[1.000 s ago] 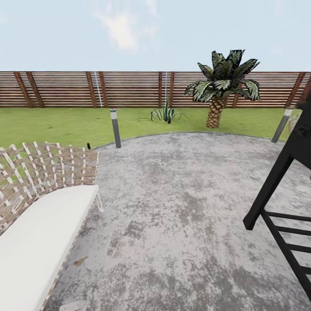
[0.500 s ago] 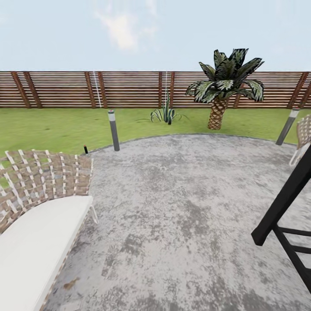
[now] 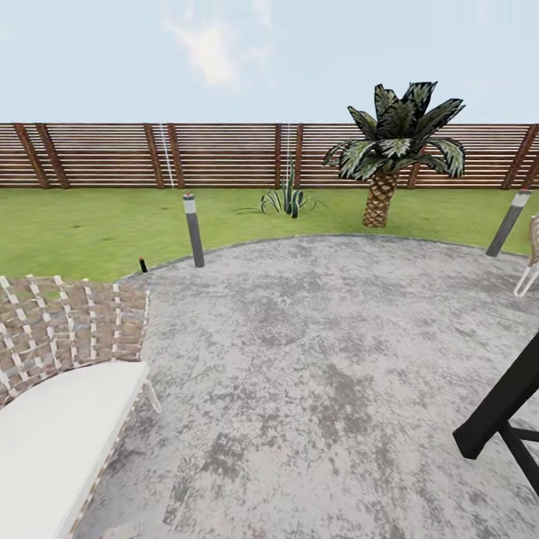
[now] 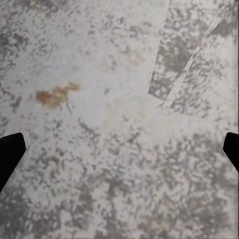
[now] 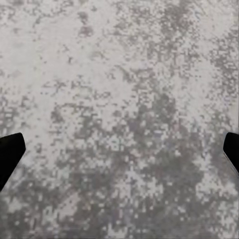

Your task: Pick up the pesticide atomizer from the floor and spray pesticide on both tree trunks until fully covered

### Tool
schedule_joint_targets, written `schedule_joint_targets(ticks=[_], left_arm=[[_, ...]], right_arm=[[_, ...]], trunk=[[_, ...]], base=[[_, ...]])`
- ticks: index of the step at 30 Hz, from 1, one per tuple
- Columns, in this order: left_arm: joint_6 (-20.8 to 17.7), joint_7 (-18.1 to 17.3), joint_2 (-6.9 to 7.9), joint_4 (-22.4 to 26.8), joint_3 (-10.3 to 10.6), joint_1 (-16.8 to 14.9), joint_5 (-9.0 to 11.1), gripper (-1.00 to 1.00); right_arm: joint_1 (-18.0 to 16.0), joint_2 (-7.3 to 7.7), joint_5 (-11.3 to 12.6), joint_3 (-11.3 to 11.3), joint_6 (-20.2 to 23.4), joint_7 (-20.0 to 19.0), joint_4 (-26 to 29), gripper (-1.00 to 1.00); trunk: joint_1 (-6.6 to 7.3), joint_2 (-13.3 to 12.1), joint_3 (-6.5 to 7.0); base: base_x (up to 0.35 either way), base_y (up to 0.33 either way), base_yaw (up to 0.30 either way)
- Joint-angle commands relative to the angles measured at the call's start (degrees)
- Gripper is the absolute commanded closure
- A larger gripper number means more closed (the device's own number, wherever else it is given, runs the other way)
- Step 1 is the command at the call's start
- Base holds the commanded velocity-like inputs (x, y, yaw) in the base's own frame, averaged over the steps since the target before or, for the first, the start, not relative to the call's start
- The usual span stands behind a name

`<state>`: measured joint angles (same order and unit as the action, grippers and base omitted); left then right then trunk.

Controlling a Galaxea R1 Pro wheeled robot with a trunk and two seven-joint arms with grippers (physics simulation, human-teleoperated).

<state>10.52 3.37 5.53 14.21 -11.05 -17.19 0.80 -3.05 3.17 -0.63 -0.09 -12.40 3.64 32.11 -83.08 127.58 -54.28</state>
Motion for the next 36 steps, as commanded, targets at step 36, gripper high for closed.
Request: schedule_joint_targets(ticks=[36], left_arm=[[0.2, 0.1, 0.0, -0.1, 0.1, 0.0, 0.0, -1.0]], right_arm=[[0.0, 0.0, -0.1, 0.0, -0.2, 0.1, 0.0, -1.0]], trunk=[[-0.03, 0.0, -0.05]], base=[[0.34, 0.0, 0.0]])
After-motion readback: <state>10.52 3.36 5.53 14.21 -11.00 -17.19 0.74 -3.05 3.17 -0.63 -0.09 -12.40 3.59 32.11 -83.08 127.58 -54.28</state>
